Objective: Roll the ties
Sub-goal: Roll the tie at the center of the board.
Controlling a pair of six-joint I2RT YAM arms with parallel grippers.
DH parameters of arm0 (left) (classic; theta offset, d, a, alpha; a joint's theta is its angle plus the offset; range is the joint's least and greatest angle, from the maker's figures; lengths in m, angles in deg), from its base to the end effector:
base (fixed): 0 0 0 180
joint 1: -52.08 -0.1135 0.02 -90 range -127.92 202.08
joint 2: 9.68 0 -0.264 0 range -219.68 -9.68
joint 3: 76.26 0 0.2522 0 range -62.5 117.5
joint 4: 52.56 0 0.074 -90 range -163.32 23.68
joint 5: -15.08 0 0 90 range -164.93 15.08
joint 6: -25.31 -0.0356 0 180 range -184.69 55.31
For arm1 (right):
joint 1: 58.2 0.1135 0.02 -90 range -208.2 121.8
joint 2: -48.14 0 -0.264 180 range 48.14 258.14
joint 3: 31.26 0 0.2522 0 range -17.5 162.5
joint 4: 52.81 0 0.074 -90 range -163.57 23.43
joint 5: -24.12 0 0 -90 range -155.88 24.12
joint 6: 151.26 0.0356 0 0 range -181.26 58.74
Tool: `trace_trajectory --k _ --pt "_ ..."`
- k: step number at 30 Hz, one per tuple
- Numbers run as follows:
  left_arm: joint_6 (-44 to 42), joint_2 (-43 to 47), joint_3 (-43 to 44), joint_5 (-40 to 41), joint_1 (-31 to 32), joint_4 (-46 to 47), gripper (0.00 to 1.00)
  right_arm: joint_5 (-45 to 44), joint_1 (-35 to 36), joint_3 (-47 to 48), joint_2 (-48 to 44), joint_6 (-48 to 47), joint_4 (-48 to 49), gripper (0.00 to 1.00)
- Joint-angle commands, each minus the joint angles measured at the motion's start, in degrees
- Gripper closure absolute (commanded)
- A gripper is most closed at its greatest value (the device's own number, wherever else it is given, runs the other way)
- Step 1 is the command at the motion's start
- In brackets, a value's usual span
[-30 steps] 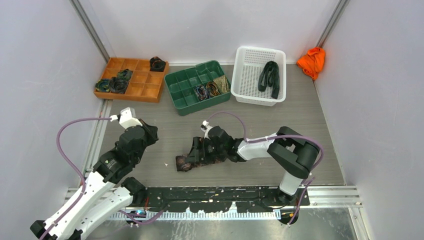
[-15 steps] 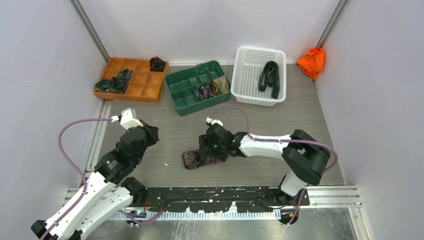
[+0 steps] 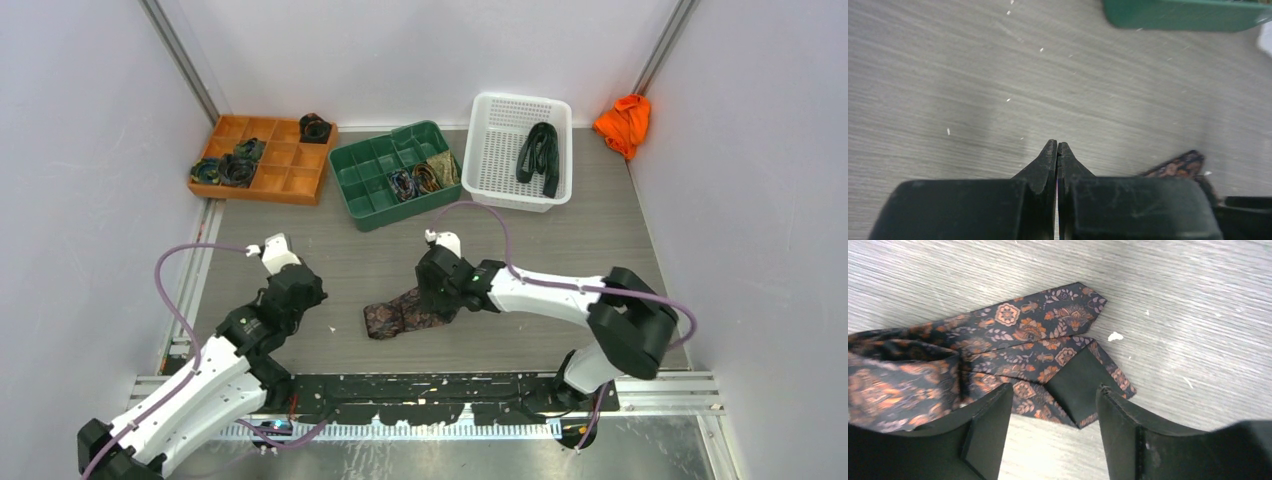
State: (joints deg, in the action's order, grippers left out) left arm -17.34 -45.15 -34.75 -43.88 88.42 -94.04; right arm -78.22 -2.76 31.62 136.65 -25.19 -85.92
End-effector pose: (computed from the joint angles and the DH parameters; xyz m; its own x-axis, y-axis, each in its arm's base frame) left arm 0.1244 -0.0687 0.2326 -0.4410 -0.4579 -0.7719 -0.2288 0.8890 -0.3967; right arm 0.1747 0.2402 0.1753 -0.8286 -0.1890 -0.5270 -0.3139 0.9362 0.1579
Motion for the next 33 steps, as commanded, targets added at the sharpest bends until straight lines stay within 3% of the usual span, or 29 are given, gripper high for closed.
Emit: trace_trajectory --k 1,3,12,20,33 --pt "1.3 -2.3 -2.2 2.9 0.1 5.2 1.00 -3.6 0.4 -0.9 -8.7 2.2 -3.5 0.38" --pt "1.5 -4.2 -3.0 2.3 0.1 6.7 1.00 -3.0 0.4 -2.3 -10.0 3.4 -4.7 0.51" --pt "8.4 -10.6 -6.0 -5.0 1.1 8.0 1.00 4.9 3.0 -7.9 -10.7 11.8 0.2 0.88" --pt "11.7 -13.0 -7.2 -5.0 5.2 9.6 1.00 1.5 3.4 -7.2 -4.2 12.7 1.2 0.93" --pt "13.9 -14.3 -8.1 -3.9 7.0 10.8 1.00 -1.0 -1.9 8.2 12.2 2.2 -3.3 0.94"
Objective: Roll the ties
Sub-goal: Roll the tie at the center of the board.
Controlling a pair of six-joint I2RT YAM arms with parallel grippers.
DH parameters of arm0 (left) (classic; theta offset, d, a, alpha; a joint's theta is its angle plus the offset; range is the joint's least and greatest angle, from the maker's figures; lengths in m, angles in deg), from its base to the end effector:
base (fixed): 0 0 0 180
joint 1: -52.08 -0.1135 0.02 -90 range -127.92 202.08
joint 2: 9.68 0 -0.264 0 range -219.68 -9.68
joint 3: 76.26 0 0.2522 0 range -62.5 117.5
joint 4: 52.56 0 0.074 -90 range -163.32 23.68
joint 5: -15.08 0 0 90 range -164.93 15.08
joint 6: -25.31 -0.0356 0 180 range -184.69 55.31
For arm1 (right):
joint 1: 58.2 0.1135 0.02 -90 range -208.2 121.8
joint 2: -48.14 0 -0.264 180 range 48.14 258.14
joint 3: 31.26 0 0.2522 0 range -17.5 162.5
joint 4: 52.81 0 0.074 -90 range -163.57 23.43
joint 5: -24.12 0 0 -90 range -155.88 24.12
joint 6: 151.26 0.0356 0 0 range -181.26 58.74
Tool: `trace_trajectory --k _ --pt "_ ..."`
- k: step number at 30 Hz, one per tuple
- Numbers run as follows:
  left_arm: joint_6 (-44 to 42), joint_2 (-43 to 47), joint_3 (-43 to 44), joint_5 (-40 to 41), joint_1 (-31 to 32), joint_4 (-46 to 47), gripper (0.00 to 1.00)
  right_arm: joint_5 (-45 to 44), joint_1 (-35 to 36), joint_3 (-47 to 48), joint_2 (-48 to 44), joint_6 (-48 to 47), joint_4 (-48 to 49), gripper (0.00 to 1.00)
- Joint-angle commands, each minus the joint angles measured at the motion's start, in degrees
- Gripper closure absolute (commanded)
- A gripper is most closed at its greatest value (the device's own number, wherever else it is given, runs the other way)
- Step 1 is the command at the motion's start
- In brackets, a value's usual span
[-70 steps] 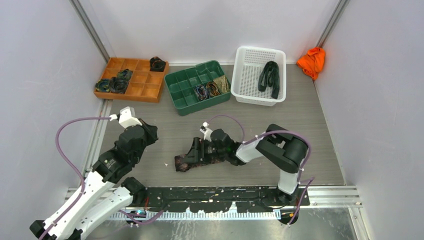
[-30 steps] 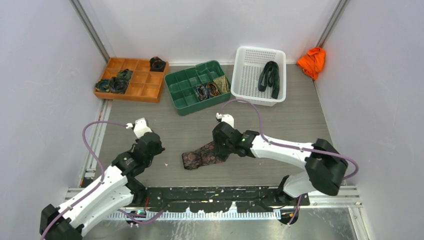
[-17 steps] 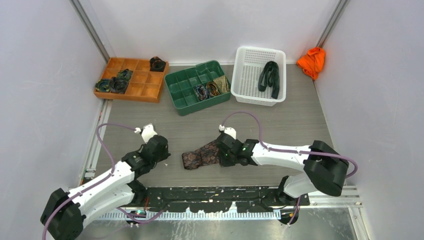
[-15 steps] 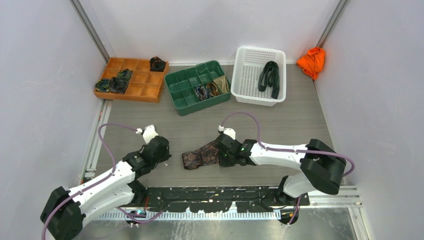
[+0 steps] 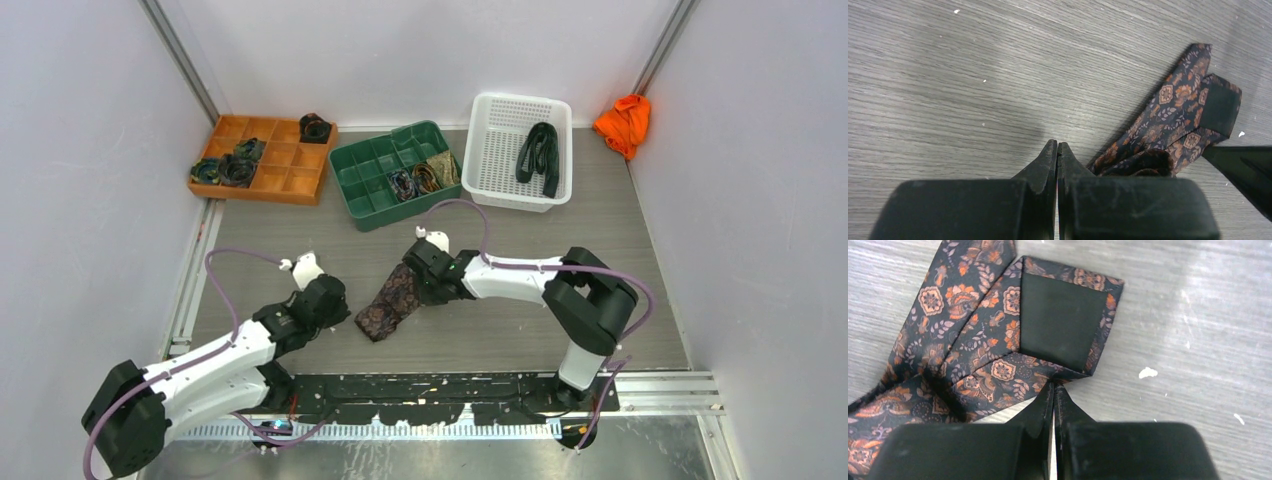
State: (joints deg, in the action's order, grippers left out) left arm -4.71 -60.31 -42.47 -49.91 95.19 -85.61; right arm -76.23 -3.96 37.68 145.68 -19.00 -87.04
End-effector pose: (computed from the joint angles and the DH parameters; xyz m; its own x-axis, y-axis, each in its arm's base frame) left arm 0.1288 -0.1000 0.1633 -0.6434 -0.4725 -0.6023 -0.2731 0.8767 -0.3961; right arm 0.1956 0.2607 0.1575 -0.8894 -0.1029 -0.4454 -0.2057 0.9602 0.1888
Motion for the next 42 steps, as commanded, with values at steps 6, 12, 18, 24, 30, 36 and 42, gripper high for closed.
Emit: trace_trajectory --k 6,12,18,24,30,36,42 --pt "2.3 9.1 3.9 11.1 0.2 -11.8 1.00 -10.8 3.2 3.2 -3.2 -7.1 -7.6 0.83" --pt "6.8 31.0 9.8 19.7 0.3 -33.4 1.00 -25.9 17.5 11.4 -9.3 -11.4 -18.7 0.67" --pt "4.9 39.9 18.5 24.9 0.2 -43.4 1.00 -34.0 28.8 21.1 -2.4 -16.1 -24.1 0.40" --pt "3.4 39.8 24.9 25.2 0.2 -47.0 1.00 -34.8 32.9 28.9 7.5 -21.6 -23.2 0.26" --pt "4.2 41.8 25.5 25.6 0.3 -49.2 1.00 -34.0 33.1 33.1 14.2 -24.3 -21.4 0.20" --pt "4.7 42.9 25.9 26.8 0.3 -50.9 1.00 -34.1 33.0 34.7 18.5 -25.1 -20.8 0.16" --pt "4.5 42.9 25.5 26.8 0.3 -51.2 1.00 -32.5 33.0 34.1 20.3 -23.9 -19.8 0.16"
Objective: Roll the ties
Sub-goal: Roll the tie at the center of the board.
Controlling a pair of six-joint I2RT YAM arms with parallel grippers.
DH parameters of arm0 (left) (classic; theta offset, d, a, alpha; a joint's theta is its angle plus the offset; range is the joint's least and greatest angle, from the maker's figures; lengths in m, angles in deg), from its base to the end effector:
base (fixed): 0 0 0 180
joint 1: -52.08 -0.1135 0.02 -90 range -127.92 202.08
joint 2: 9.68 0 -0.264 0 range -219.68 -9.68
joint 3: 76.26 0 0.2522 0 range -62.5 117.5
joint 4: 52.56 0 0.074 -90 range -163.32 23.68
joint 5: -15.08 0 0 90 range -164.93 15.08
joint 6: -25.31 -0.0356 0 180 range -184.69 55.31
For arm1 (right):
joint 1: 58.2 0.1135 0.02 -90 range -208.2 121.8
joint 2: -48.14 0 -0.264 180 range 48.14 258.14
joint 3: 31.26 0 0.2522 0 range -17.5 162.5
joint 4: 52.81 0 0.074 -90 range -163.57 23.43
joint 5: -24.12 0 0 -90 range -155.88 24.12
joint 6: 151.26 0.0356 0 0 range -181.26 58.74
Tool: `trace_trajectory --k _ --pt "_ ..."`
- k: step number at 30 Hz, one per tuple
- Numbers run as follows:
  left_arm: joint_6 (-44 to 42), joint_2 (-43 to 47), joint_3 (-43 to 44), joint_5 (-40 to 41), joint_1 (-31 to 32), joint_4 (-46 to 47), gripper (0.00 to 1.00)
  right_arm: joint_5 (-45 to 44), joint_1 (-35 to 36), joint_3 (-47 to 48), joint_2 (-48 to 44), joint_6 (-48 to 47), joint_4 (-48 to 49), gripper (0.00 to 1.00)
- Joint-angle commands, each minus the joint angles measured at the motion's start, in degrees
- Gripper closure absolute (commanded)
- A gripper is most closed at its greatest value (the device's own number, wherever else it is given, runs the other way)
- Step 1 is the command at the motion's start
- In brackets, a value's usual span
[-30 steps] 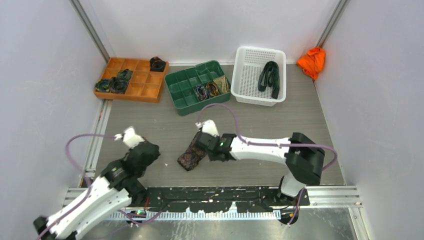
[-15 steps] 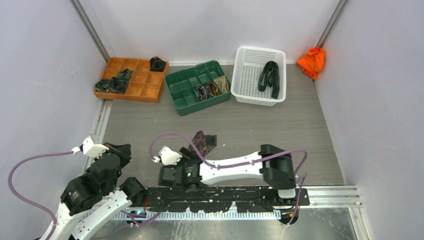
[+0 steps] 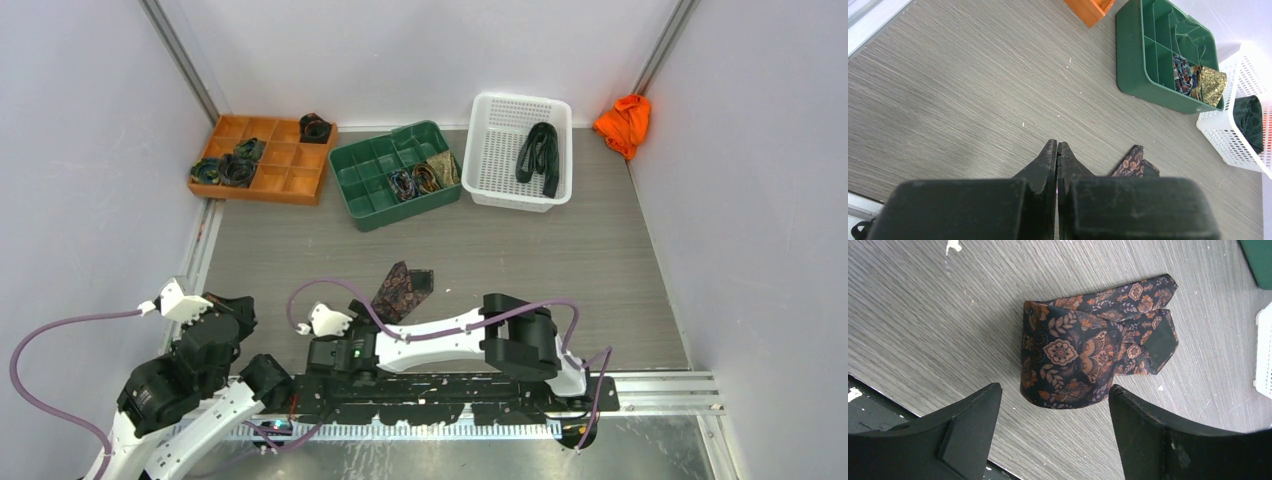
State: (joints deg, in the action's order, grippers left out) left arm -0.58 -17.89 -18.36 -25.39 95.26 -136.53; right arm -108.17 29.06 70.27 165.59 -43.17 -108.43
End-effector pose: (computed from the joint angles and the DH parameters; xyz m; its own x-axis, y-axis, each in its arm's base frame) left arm 0.0201 0.0183 0.2888 -0.1665 -0.6445 -0.7463 -0.3757 0.7412 -0.5563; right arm 0.0438 0.4144 0.1834 -0.2694 -0.8236 -0.4992 -0.6786 0.5301 -0.5084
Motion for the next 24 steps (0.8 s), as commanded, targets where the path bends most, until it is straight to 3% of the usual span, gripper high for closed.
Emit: trace_trajectory --k 1,16,19,24 --pt "0.3 0.6 1.2 2.1 0.2 -0.2 1.00 -0.6 -0.3 1.5 0.7 0.6 1.4 0.16" --pt "-1.1 -0.1 -1.1 1.1 0.2 3.1 1.00 2.5 -6.9 -5.1 0.6 1.8 6.7 0.19" --pt "-1.5 -0.3 -1.5 1.2 0.2 3.9 1.00 4.5 -8.9 -7.2 0.0 2.0 8.3 0.22" --pt "-1.9 -1.2 -2.0 1.0 0.2 5.0 1.00 8.7 -12.2 -10.1 -0.9 2.4 11.1 0.37"
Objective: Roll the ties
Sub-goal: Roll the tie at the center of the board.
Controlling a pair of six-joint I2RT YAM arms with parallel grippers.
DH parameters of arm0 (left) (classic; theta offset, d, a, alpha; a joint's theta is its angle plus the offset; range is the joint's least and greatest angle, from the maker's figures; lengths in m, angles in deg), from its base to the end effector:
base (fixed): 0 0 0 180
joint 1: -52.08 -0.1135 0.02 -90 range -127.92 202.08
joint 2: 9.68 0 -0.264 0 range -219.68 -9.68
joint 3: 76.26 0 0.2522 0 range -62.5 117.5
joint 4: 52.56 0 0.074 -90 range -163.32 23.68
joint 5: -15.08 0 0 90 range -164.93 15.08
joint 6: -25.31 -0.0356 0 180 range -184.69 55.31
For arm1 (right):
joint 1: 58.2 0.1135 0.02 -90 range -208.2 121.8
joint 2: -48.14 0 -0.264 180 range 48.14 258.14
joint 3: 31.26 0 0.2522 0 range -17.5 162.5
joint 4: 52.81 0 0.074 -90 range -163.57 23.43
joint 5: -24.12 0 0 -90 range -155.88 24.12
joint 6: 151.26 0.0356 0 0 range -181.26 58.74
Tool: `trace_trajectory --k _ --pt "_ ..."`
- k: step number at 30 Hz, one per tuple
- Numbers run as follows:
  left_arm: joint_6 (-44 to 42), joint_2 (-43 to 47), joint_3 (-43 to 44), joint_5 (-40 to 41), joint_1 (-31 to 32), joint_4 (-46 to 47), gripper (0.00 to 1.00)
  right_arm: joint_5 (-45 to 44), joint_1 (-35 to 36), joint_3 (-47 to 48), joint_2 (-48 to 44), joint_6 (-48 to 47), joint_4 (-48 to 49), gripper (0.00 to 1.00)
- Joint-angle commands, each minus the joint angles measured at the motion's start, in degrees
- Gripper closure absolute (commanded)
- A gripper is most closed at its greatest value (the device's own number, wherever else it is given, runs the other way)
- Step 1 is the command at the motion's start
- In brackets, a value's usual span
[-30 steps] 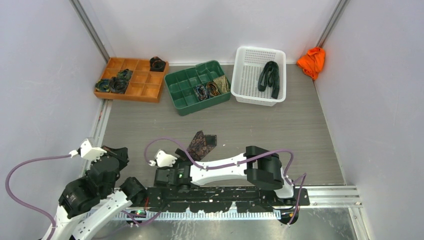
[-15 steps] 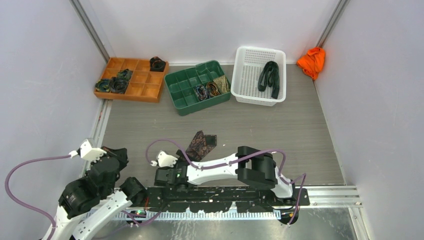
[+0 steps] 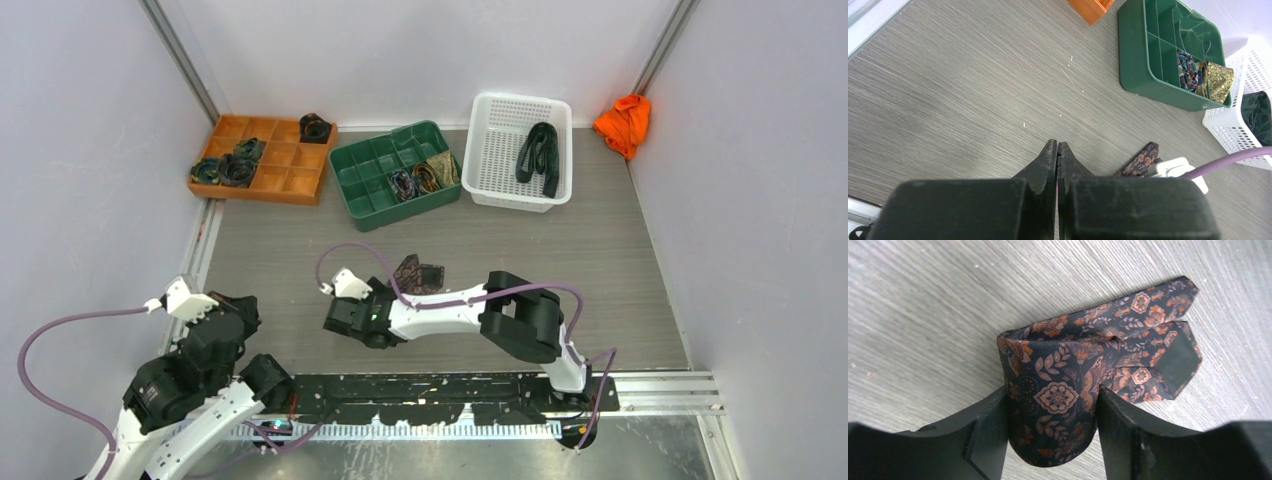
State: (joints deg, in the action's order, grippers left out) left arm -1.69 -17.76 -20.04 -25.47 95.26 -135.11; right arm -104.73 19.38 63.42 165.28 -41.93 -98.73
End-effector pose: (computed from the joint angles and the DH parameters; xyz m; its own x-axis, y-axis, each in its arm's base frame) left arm 0.0237 0.0149 0.2835 -0.1762 -0.6291 -0.7571 -0.3727 0.7545 -0.5402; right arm 0.1102 0.3966 0.1575 -0.4240 -0.7266 -0.5407 -0.6046 0.6716 -0.4283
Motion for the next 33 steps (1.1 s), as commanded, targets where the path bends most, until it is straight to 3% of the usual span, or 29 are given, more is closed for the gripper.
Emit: trace_trajectory --k 1,7,12,16,22,27,33 --pt "-0.9 -1.6 -0.4 1.1 0.2 3.9 1.00 6.6 -3.0 -4.0 -1.0 1.0 2.2 0.39" --pt "-3.2 -3.7 0.1 0.6 0.2 7.7 1.00 22.7 -8.3 -9.3 -6.5 2.0 10.2 0.46" --pt "-6.1 -8.9 0.8 -0.6 0.2 13.4 1.00 44.4 -14.7 -15.3 -13.2 5.3 20.4 0.49" --pt "-8.1 -13.9 0.9 -2.3 0.2 20.3 1.00 63.2 -20.3 -18.8 -15.0 12.4 30.2 0.50" --pt "-10.8 -20.9 1.3 -4.6 0.2 29.5 1.00 82.3 -25.5 -22.3 -9.4 26.0 51.3 0.50" --pt "-12.0 -26.8 1.3 -6.1 0.2 34.5 1.00 89.3 -29.2 -24.7 -0.6 41.2 72.4 0.50" --pt "-11.1 -30.9 -0.9 -9.1 0.2 37.3 1.00 88.8 -30.5 -24.1 2.7 38.9 69.3 0.50"
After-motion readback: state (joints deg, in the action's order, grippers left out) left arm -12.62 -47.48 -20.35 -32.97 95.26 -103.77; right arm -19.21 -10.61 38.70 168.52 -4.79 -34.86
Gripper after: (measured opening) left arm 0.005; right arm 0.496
